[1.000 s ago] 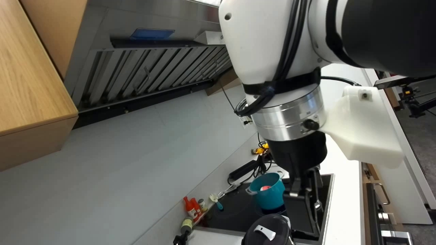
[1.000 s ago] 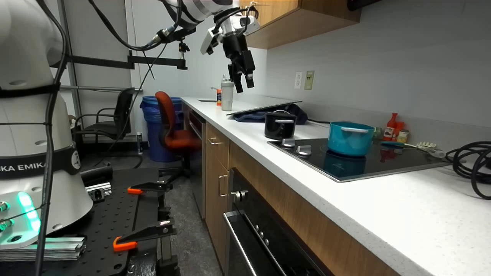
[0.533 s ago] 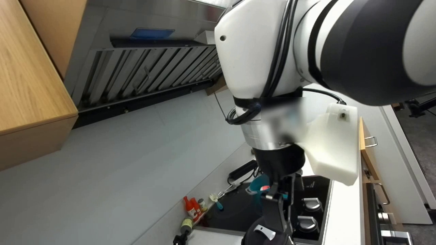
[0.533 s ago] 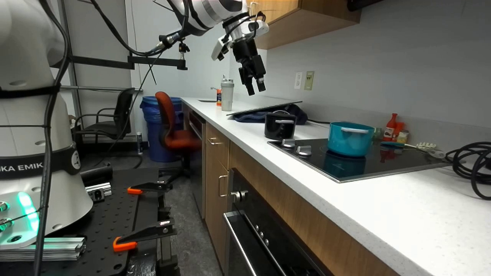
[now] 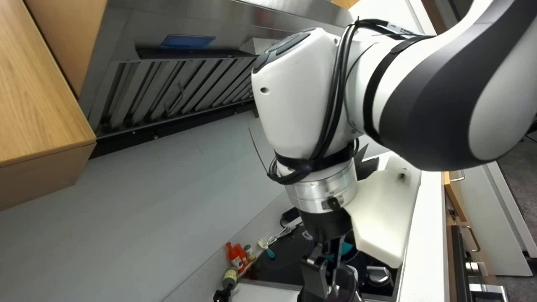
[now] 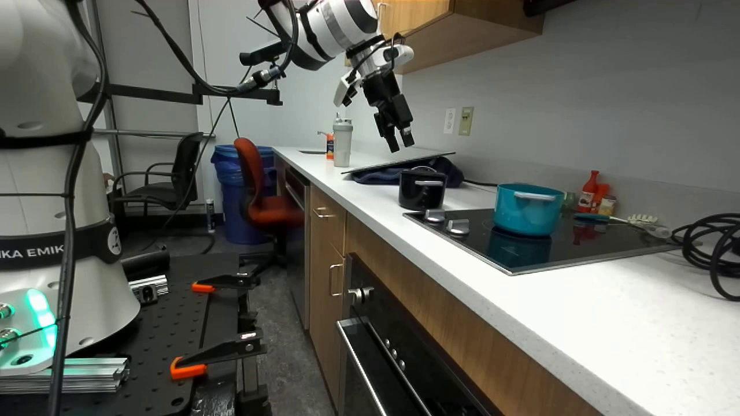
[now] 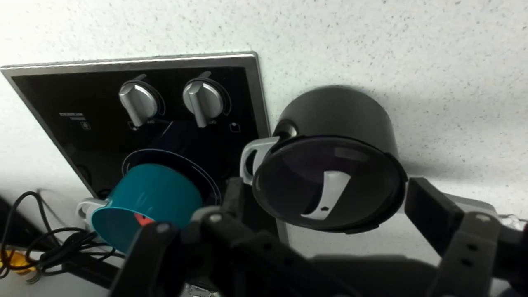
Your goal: Place the lid on the blue pot
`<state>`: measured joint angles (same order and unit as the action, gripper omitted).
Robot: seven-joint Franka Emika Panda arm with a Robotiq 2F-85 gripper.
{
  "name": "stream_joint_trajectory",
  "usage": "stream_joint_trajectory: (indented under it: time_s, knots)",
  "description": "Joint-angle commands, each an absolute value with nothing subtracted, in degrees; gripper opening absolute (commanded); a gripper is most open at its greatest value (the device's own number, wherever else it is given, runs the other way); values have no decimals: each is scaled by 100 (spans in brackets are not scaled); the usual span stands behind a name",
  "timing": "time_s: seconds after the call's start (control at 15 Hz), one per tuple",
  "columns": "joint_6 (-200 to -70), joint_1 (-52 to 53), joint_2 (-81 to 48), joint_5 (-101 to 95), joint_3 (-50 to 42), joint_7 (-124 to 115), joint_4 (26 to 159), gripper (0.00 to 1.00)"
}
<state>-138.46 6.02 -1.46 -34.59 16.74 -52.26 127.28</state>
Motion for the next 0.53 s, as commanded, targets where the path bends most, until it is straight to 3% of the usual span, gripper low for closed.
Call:
stream_joint_trajectory:
  time_s: [0.0, 0.47]
  knots:
    - [-13863, 905, -599, -3907, 1402, -5707, 12284, 100]
    - [-13834, 1196, -1120, -4258, 1010, -6227, 11772, 100]
